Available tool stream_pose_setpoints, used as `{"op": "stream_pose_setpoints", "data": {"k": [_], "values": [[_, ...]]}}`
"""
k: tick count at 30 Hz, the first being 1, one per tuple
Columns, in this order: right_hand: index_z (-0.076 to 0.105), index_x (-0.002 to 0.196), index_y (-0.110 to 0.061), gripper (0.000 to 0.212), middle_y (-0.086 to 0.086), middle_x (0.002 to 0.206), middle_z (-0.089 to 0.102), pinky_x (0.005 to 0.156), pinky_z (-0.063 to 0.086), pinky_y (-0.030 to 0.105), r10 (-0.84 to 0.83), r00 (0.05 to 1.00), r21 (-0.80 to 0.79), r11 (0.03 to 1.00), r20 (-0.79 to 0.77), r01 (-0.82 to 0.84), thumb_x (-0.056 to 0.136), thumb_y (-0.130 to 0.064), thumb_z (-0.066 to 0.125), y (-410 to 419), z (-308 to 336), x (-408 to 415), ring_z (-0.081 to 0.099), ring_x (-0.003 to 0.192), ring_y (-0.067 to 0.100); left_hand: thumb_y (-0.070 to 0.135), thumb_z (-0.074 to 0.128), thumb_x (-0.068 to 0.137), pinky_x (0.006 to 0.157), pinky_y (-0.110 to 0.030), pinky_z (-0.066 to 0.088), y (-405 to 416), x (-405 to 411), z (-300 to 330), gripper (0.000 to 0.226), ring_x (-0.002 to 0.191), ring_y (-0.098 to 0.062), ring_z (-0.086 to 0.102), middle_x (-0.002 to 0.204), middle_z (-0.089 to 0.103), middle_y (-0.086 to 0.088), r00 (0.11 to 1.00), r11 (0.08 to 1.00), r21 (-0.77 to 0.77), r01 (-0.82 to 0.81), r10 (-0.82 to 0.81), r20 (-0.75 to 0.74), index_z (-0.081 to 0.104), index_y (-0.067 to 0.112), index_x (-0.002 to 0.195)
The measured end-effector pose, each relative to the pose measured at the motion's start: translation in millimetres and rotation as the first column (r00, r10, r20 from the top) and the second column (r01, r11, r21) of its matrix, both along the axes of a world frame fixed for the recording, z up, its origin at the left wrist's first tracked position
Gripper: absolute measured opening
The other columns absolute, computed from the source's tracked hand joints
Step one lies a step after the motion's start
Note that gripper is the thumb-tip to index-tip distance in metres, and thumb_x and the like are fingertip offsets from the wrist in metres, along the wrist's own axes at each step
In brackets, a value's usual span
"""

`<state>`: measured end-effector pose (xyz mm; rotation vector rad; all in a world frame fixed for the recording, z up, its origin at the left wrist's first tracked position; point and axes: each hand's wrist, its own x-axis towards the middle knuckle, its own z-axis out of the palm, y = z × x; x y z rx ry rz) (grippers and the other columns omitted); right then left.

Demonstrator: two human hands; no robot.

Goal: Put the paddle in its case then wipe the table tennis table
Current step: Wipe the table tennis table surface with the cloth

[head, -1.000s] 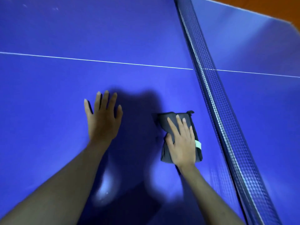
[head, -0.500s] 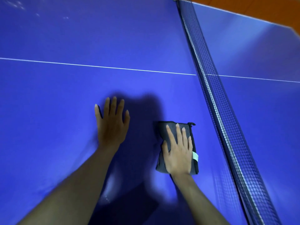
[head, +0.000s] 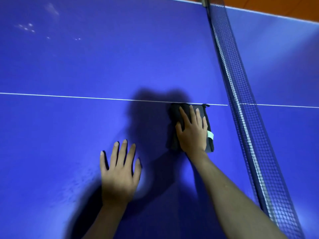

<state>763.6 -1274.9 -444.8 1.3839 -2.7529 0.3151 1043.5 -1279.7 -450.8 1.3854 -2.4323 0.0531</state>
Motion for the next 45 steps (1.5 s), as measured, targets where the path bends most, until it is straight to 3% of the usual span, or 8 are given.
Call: {"op": "stream_pose_setpoints", "data": {"k": [5, 11, 16, 22, 30, 36, 42, 45], "values": [[0.044, 0.157, -0.037, 0.062, 0.004, 0.165, 0.039, 0.126, 0.019, 0.051, 0.037, 0.999, -0.036, 0.999, 0.034, -0.036, 0.097, -0.048, 0.034, -47.6, -2.1, -33.2, 0.027, 0.156, 0.029, 0.035, 0.050, 0.103, 0.117, -0.065, 0.028, 0.3, -2.9, -1.9, 0.045, 0.148, -0.029, 0.041, 0.157, 0.047, -0.008, 1.000, 1.000, -0.024, -0.005, 0.005, -0.011, 0.059, 0.018, 0.144], [0.042, 0.158, -0.035, 0.065, 0.003, 0.168, 0.034, 0.128, 0.014, 0.048, 0.072, 0.993, -0.034, 0.997, 0.090, -0.069, 0.095, -0.047, 0.031, -35.1, -2.2, -19.3, 0.024, 0.158, 0.028, 0.041, 0.041, 0.105, 0.122, -0.062, 0.020, -2.0, -2.2, 5.8, 0.052, 0.153, -0.027, 0.032, 0.162, 0.041, -0.007, 0.998, 0.998, 0.058, -0.005, 0.001, 0.061, 0.051, 0.018, 0.150], [0.045, 0.157, -0.033, 0.064, 0.005, 0.166, 0.038, 0.127, 0.017, 0.050, 0.130, 0.987, -0.059, 0.990, 0.098, -0.125, 0.094, -0.046, 0.035, 22.3, -2.8, 55.4, 0.027, 0.157, 0.029, 0.042, 0.037, 0.105, 0.122, -0.062, 0.017, -3.0, -2.3, 6.8, 0.056, 0.154, -0.027, 0.029, 0.162, 0.039, -0.007, 1.000, 0.998, 0.059, -0.005, 0.004, 0.029, 0.043, 0.019, 0.156], [0.048, 0.155, -0.032, 0.063, 0.005, 0.163, 0.042, 0.125, 0.026, 0.054, 0.122, 0.988, -0.056, 0.992, 0.090, -0.117, 0.093, -0.041, 0.044, 112.1, 2.0, 159.8, 0.031, 0.155, 0.030, 0.039, 0.041, 0.106, 0.122, -0.058, 0.021, -0.1, 16.3, 14.9, 0.048, 0.150, -0.025, 0.037, 0.157, 0.047, -0.004, 0.968, 0.996, 0.042, 0.073, -0.060, -0.244, 0.052, 0.020, 0.148], [0.046, 0.156, -0.032, 0.062, 0.005, 0.163, 0.042, 0.124, 0.023, 0.048, 0.036, 0.999, 0.037, 0.999, 0.010, -0.036, 0.095, -0.041, 0.043, 208.4, 5.2, 270.3, 0.031, 0.156, 0.027, 0.038, 0.036, 0.107, 0.121, -0.055, 0.022, -22.7, 101.7, 32.3, 0.045, 0.148, -0.028, 0.039, 0.154, 0.049, -0.005, 0.988, 0.996, 0.019, 0.084, -0.081, -0.129, 0.055, 0.017, 0.142], [0.039, 0.160, -0.036, 0.062, 0.001, 0.168, 0.034, 0.128, 0.020, 0.050, 0.009, 1.000, 0.034, 0.999, 0.028, -0.010, 0.098, -0.045, 0.039, 170.6, 5.6, 243.5, 0.020, 0.159, 0.025, 0.043, 0.031, 0.104, 0.125, -0.054, 0.016, -52.0, 134.0, 25.1, 0.052, 0.151, -0.026, 0.032, 0.158, 0.044, -0.004, 0.996, 0.990, 0.122, 0.071, -0.065, -0.054, 0.054, 0.020, 0.145], [0.040, 0.159, -0.036, 0.061, 0.001, 0.168, 0.034, 0.129, 0.017, 0.048, 0.000, 1.000, 0.020, 1.000, -0.011, 0.000, 0.099, -0.046, 0.036, 85.8, 1.4, 181.3, 0.023, 0.158, 0.026, 0.043, 0.037, 0.104, 0.125, -0.054, 0.016, -51.8, 132.7, 19.3, 0.052, 0.154, -0.024, 0.028, 0.164, 0.036, -0.003, 0.999, 0.987, 0.151, 0.049, -0.048, -0.009, 0.048, 0.022, 0.151], [0.039, 0.159, -0.036, 0.061, 0.002, 0.168, 0.035, 0.129, 0.017, 0.048, 0.004, 1.000, 0.021, 1.000, -0.017, -0.004, 0.099, -0.047, 0.034, 38.1, 1.3, 151.5, 0.024, 0.158, 0.026, 0.043, 0.042, 0.104, 0.123, -0.057, 0.021, -55.2, 132.0, 14.6, 0.051, 0.152, -0.025, 0.034, 0.162, 0.040, -0.004, 0.999, 0.992, 0.117, 0.053, -0.053, -0.002, 0.053, 0.020, 0.148]]}}
